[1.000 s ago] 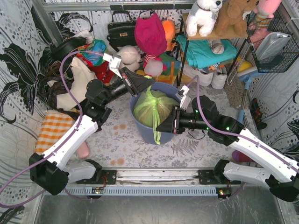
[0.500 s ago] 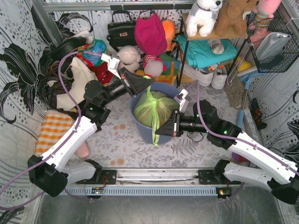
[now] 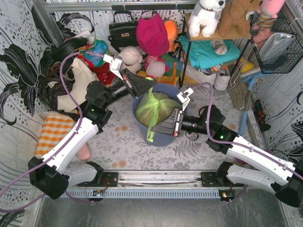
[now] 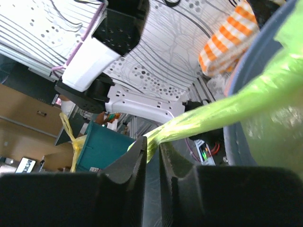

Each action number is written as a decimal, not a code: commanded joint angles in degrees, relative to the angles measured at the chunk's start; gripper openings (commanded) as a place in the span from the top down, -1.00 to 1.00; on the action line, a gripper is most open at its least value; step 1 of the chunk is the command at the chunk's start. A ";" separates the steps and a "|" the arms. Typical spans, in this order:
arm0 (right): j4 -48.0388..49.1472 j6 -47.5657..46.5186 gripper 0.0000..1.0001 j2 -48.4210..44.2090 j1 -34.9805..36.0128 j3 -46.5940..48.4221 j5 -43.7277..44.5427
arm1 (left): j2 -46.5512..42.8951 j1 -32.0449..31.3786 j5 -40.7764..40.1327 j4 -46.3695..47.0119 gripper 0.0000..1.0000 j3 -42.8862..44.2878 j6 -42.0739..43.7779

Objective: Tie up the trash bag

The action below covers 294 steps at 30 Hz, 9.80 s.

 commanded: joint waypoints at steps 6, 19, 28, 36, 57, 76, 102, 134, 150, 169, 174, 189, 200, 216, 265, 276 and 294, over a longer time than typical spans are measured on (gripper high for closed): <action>29.18 2.88 0.60 4.66 0.26 -5.71 -3.42 | 0.00 0.11 -0.13 0.44 1.00 2.27 1.39; 46.96 4.65 0.34 7.49 0.26 -12.02 1.87 | -0.60 0.08 -0.22 -0.47 1.00 2.40 1.64; 22.01 2.13 0.20 2.07 0.26 -7.12 6.00 | -1.15 0.11 -0.46 -1.24 1.00 2.05 2.06; -10.71 2.41 0.14 -1.51 0.26 1.75 8.94 | -1.41 0.15 -0.46 -0.80 1.00 1.66 2.14; -33.14 2.88 0.28 0.89 2.95 11.62 4.98 | -1.38 0.09 -0.01 0.42 1.00 0.76 1.84; -52.17 -4.28 0.54 6.96 4.32 23.53 17.37 | -1.40 0.09 0.25 0.40 1.00 1.12 1.97; -57.62 -7.24 0.51 13.48 13.67 24.79 25.95 | -1.67 0.11 -3.78 -1.41 1.00 1.05 4.24; -25.74 -11.29 1.00 2.27 13.70 -1.77 -18.12 | 25.19 0.37 -32.99 -22.73 1.00 20.65 22.21; -26.03 -13.53 1.00 3.75 13.69 13.82 -22.71 | 30.29 1.23 -37.14 -30.79 1.00 36.12 23.48; -21.89 -8.62 1.00 1.97 13.69 6.75 -25.92 | 36.13 5.64 -39.62 -34.06 1.00 37.42 21.86; -33.53 -15.76 1.00 5.84 13.69 18.30 -25.85 | 35.01 5.70 -37.11 -36.41 1.00 45.07 22.26; -14.94 -4.70 1.00 -0.66 13.65 -0.41 -25.70 | 37.05 6.83 -39.69 -31.16 1.00 33.65 20.73; -26.41 -15.27 1.00 2.87 13.66 19.76 -10.02 | 30.33 6.77 -28.60 -30.67 1.00 39.48 15.94; -25.99 -36.64 1.00 15.03 9.91 48.33 38.12 | 21.80 1.30 -4.60 -17.75 1.00 43.78 -1.05; -54.56 -18.32 -0.12 -0.36 -6.94 14.41 39.98 | 29.92 2.54 -17.61 -31.24 1.00 43.16 8.39; -48.70 -24.10 0.65 1.93 -10.43 14.73 33.17 | 29.34 3.34 -16.90 -31.59 1.00 42.78 8.57; -24.85 -23.42 1.00 2.93 -10.45 33.50 10.65 | 22.41 3.34 -10.10 -29.78 1.00 47.31 6.90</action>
